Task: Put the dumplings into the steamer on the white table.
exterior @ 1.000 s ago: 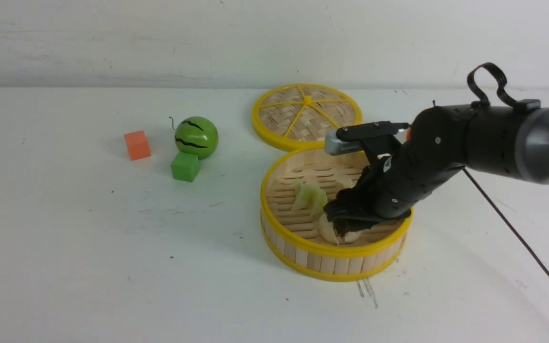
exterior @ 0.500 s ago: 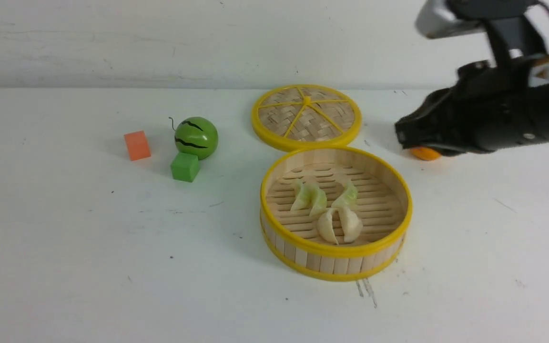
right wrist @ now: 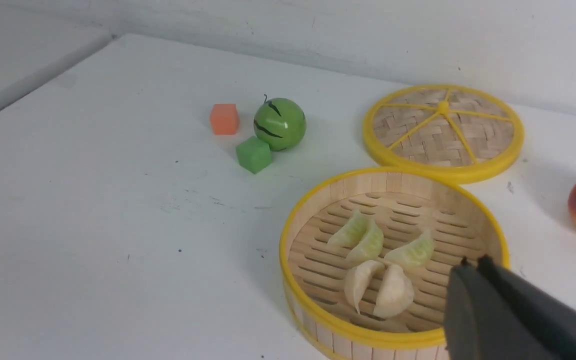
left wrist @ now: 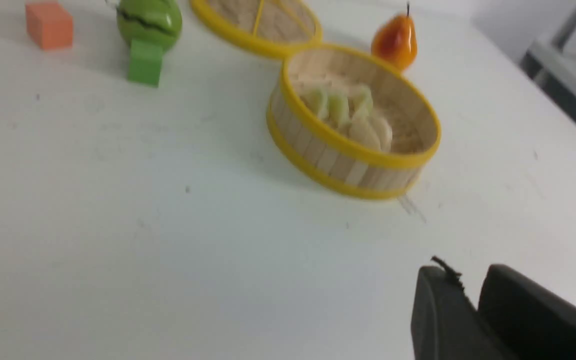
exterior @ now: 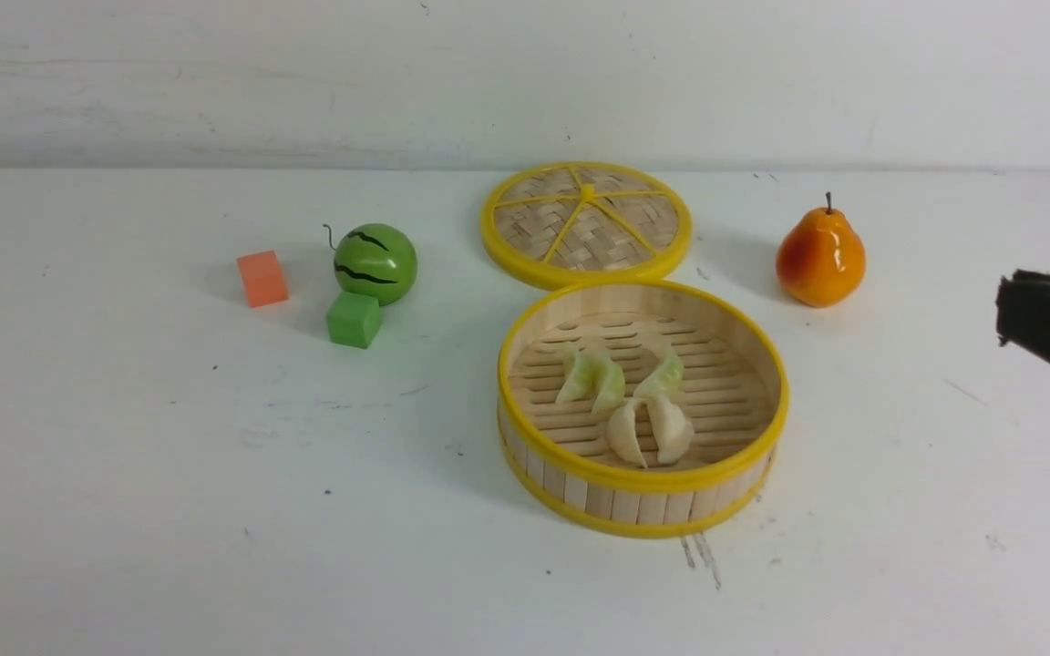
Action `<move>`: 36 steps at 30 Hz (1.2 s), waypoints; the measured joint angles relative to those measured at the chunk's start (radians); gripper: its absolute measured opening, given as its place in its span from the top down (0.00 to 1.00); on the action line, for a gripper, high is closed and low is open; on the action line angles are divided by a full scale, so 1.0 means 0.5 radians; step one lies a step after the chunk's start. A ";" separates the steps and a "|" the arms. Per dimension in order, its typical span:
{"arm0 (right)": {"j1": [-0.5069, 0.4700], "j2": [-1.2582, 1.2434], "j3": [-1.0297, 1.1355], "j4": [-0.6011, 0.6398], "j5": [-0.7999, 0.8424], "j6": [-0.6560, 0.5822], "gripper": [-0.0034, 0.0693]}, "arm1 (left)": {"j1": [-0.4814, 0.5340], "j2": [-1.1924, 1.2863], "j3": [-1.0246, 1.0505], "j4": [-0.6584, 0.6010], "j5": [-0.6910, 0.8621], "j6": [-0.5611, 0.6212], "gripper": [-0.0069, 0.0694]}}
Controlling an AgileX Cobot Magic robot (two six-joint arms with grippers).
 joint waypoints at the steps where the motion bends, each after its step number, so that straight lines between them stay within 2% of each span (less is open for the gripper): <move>1: 0.000 -0.019 0.000 -0.002 0.019 0.000 0.98 | 0.000 0.014 0.025 0.017 -0.054 -0.019 0.76; 3: 0.000 -0.069 0.000 -0.007 0.122 0.000 0.97 | 0.000 0.042 0.085 0.055 -0.197 -0.045 0.75; 10: 0.000 -0.145 0.010 -0.106 0.366 -0.002 0.97 | 0.000 0.079 0.211 0.071 -0.272 -0.056 0.74; 36: -0.002 -0.170 0.084 -0.046 0.340 0.000 0.95 | 0.000 0.079 0.330 0.073 -0.278 -0.057 0.72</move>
